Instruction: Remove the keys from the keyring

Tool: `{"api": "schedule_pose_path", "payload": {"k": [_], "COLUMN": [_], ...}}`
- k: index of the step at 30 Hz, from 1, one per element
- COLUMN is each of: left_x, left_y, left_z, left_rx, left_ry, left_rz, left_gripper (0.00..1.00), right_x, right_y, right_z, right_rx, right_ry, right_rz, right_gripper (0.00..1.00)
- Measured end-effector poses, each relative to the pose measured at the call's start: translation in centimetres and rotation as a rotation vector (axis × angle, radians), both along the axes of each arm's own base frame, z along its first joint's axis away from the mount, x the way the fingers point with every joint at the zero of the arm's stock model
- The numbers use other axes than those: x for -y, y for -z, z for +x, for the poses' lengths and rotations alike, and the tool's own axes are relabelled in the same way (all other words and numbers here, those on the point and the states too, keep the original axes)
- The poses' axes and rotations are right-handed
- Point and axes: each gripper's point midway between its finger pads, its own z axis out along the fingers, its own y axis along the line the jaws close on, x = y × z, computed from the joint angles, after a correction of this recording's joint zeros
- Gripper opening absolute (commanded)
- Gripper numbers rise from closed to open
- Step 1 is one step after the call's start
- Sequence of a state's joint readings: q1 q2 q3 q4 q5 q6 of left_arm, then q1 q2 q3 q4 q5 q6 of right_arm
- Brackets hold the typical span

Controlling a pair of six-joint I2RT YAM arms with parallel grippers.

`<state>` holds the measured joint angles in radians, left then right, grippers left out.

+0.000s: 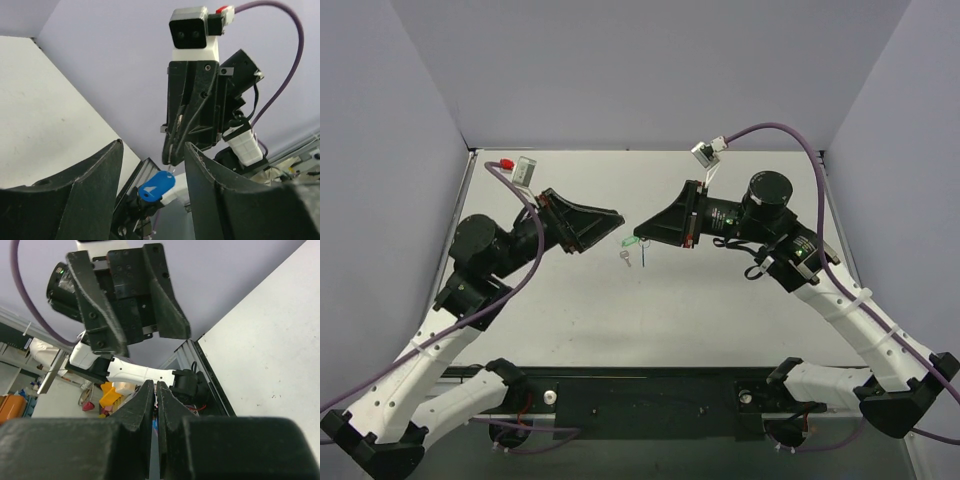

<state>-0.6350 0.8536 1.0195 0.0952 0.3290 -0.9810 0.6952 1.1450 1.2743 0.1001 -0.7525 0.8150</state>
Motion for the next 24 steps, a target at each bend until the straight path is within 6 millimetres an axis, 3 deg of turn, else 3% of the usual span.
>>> {"api": "schedule_pose_path", "payload": {"k": [9,24], "left_x": [2.1,3.1], "left_y": [2.8,1.6], "left_z": [-1.7,-4.3], "left_rx": [0.085,0.183], "left_ry": [0.296,0.517], "left_rz": [0.150,0.117], "left_gripper": [0.54,0.40], "right_x": [0.0,-0.4], "right_y": [-0.7,-0.8], "right_z": [-0.9,-0.8], "right_rx": [-0.007,-0.019], "right_ry": [-0.050,-0.064], "right_rz": [0.012,0.016], "right_gripper": [0.00,0.00]}}
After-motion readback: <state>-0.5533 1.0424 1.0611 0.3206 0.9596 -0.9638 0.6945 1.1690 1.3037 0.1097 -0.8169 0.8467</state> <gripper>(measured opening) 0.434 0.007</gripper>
